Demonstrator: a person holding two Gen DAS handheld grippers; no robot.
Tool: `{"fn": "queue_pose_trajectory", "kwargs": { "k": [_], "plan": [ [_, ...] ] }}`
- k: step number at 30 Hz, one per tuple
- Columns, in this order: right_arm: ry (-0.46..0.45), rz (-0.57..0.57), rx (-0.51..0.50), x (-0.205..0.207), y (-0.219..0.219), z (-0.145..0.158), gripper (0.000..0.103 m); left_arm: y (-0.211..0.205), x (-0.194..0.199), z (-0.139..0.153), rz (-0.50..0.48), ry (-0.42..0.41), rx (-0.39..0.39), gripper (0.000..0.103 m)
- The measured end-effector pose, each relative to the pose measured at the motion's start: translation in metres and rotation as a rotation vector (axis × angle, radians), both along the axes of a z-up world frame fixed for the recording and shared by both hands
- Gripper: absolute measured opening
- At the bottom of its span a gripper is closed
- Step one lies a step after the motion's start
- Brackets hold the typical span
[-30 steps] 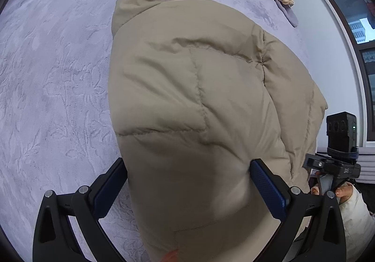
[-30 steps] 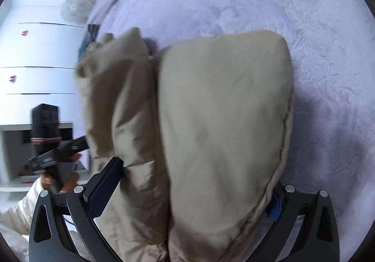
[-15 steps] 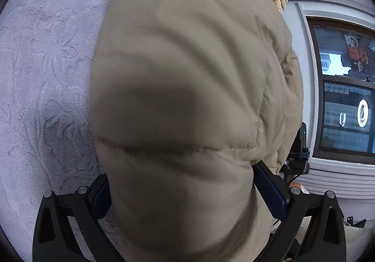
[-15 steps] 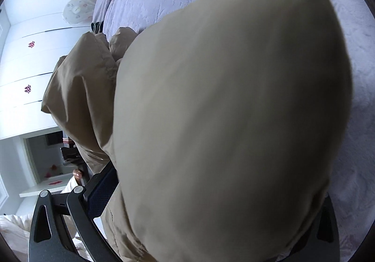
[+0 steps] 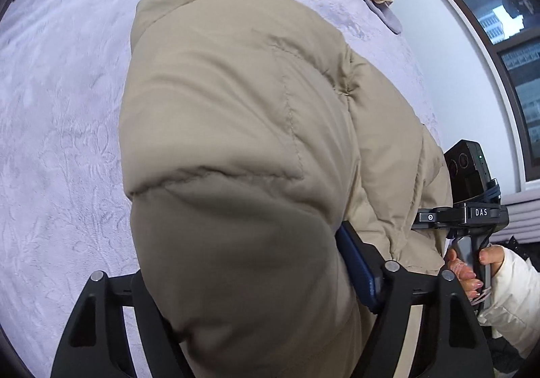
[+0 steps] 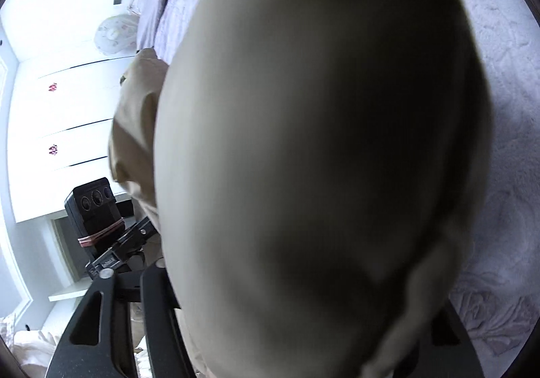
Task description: Fold large clothes
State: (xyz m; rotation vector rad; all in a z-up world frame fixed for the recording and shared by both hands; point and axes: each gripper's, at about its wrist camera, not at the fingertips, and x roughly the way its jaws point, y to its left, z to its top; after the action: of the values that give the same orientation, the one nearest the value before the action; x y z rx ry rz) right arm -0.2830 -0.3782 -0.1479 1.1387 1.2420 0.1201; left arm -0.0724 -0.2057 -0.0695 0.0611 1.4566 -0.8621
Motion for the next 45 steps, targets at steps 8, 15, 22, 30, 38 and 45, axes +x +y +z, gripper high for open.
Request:
{"fn": "queue_pose_trajectory", "kwargs": {
  "k": [8,15,22,30,38,45],
  "plan": [
    [-0.073,-0.032,0.024,-0.007,0.009,0.021,0.058,0.010,-0.004,0.036,-0.027,-0.063,-0.031,0.074],
    [-0.122,-0.055,-0.004,0.011,0.025,0.038,0.058,0.038,0.035,0.062,-0.045,-0.125,-0.049,0.074],
    [-0.156,-0.067,-0.057,0.065,0.065,0.043,0.058,0.082,0.098,0.074,-0.036,-0.167,-0.048,0.074],
    [-0.146,-0.010,-0.104,0.146,0.105,0.021,0.058,0.143,0.187,0.048,0.079,-0.206,0.017,0.074],
    [-0.031,0.039,-0.211,0.180,0.126,-0.005,0.060,0.159,0.228,-0.013,0.160,-0.160,0.086,0.076],
    [0.053,-0.038,-0.400,0.164,0.106,0.029,0.070,0.163,0.215,-0.014,0.161,-0.182,0.090,0.078]
  ]
}}
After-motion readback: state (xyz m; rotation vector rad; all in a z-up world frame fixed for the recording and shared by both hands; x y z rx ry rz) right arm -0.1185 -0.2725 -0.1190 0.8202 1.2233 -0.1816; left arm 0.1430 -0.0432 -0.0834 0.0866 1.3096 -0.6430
